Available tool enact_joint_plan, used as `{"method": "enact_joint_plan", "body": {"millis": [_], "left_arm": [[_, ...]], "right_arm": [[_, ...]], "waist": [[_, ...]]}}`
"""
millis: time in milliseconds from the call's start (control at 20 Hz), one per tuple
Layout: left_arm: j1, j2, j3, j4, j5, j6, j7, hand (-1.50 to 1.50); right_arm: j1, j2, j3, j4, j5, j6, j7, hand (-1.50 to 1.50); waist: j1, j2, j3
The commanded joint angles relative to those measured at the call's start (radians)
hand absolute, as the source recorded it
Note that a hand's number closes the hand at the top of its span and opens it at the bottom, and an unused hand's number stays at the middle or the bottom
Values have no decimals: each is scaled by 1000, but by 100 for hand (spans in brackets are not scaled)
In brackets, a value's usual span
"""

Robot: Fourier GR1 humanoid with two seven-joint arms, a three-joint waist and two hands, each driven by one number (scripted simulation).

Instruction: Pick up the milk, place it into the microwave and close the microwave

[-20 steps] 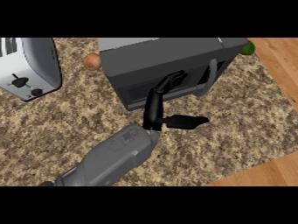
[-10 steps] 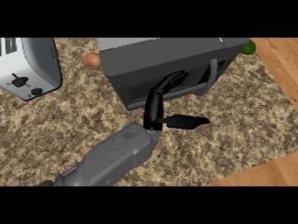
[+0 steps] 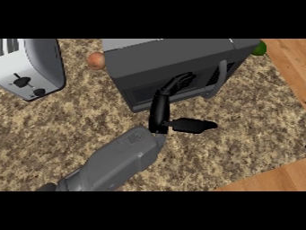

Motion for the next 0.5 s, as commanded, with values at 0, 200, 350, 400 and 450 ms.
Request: {"method": "enact_joint_plan", "body": {"millis": [0, 200, 350, 400, 450], "left_arm": [[-71, 1, 73, 78, 37, 20, 0, -150], [-61, 1, 70, 88, 52, 17, -22, -150], [-67, 1, 68, 86, 62, 15, -32, -150], [-60, 1, 72, 90, 73, 16, -31, -150], [-71, 1, 72, 92, 70, 15, -39, -150]], "right_arm": [[-14, -1, -3, 46, -58, 37, 18, -150], [-32, -17, -15, 88, -94, 66, 30, -150], [-54, -35, -21, 104, -120, 89, 41, -150], [-60, -40, -22, 118, -122, 95, 42, -150], [-60, -46, -27, 129, -128, 103, 42, -150]], "waist": [[-9, 5, -1], [-7, 8, -1], [-17, 8, -2], [-7, 10, -2], [-11, 10, -1]]}}
